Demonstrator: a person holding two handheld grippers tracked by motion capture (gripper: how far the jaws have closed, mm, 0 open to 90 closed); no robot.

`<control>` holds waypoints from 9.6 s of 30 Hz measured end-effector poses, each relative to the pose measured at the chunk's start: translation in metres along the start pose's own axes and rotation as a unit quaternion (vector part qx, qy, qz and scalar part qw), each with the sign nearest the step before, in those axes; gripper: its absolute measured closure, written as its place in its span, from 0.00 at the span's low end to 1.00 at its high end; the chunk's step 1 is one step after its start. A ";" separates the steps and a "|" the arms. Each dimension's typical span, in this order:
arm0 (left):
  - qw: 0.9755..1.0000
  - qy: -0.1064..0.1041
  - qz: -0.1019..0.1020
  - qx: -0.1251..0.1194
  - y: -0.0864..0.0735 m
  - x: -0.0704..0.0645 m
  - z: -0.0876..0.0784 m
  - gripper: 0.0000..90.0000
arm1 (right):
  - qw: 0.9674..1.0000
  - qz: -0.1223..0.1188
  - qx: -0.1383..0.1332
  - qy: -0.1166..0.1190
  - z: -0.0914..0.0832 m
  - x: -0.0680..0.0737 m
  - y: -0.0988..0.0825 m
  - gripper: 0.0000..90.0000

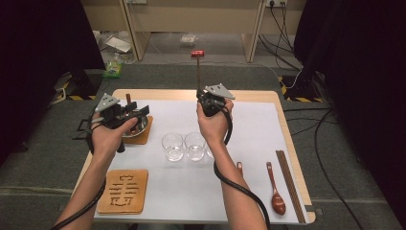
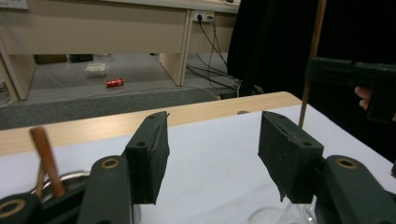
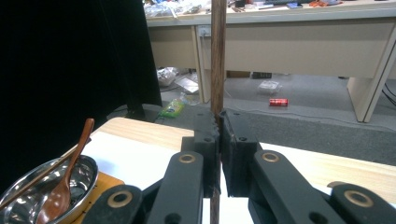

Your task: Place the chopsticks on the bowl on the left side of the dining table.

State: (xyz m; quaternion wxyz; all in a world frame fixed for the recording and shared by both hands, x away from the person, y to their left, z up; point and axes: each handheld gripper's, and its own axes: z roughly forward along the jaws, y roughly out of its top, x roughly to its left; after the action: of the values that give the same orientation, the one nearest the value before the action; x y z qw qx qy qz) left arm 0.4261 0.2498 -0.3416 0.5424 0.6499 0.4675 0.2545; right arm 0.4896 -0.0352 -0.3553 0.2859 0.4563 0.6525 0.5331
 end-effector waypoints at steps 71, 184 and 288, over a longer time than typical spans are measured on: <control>0.998 -0.049 0.026 -0.013 0.071 -0.057 0.092 0.93 | 0.998 -0.053 0.024 0.007 -0.037 -0.009 -0.006 0.75; 0.987 0.121 -0.013 0.101 -0.025 0.115 -0.048 0.93 | 0.996 0.027 0.008 -0.084 -0.184 -0.133 -0.124 0.67; 0.955 0.191 -0.063 0.219 -0.061 0.130 0.067 0.83 | 0.996 0.036 0.026 -0.077 -0.179 -0.139 -0.132 0.66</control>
State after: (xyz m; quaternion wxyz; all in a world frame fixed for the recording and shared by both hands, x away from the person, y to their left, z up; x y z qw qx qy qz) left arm 0.5182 0.3318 -0.4404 0.3024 0.6612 0.6469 0.2301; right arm 0.3555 -0.2400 -0.4495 0.3044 0.5267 0.6249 0.4893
